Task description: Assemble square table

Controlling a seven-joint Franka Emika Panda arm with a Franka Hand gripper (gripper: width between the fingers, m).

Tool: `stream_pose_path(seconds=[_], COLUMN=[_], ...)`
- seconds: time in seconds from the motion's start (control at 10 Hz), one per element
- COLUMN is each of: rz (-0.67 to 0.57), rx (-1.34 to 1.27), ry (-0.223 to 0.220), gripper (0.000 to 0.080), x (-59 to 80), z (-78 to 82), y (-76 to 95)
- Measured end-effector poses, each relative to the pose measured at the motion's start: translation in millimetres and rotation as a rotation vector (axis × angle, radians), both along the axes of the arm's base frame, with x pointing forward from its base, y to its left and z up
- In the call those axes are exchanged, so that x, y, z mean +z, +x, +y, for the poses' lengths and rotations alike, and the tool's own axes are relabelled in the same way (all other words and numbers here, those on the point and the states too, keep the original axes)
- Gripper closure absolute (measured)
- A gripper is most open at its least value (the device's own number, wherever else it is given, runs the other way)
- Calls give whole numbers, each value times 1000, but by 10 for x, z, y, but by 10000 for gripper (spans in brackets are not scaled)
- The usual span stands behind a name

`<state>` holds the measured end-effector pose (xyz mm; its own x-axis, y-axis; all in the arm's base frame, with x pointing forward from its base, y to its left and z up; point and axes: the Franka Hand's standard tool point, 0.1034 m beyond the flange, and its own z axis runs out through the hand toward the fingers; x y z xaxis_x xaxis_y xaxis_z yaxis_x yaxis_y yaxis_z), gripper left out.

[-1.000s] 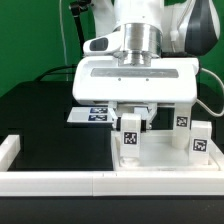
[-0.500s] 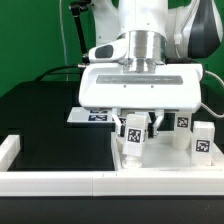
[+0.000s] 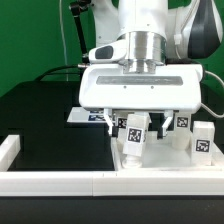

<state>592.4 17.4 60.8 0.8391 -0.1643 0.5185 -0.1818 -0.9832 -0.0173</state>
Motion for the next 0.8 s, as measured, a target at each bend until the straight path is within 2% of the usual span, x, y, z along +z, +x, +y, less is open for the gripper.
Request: stream_pose_path(seconds=[0.3, 0.4, 0.5, 0.6, 0.7, 0.8], rz=[19, 101, 133, 179, 265, 262], rx=[-1, 1, 0, 4, -4, -13], ry=[11, 69, 100, 132, 190, 187], gripper=[150, 150, 150, 150, 150, 150], x=[-19, 3, 111, 141, 154, 161], z=[17, 102, 124, 138, 167, 75], y=[-14, -55, -35, -24, 11, 69])
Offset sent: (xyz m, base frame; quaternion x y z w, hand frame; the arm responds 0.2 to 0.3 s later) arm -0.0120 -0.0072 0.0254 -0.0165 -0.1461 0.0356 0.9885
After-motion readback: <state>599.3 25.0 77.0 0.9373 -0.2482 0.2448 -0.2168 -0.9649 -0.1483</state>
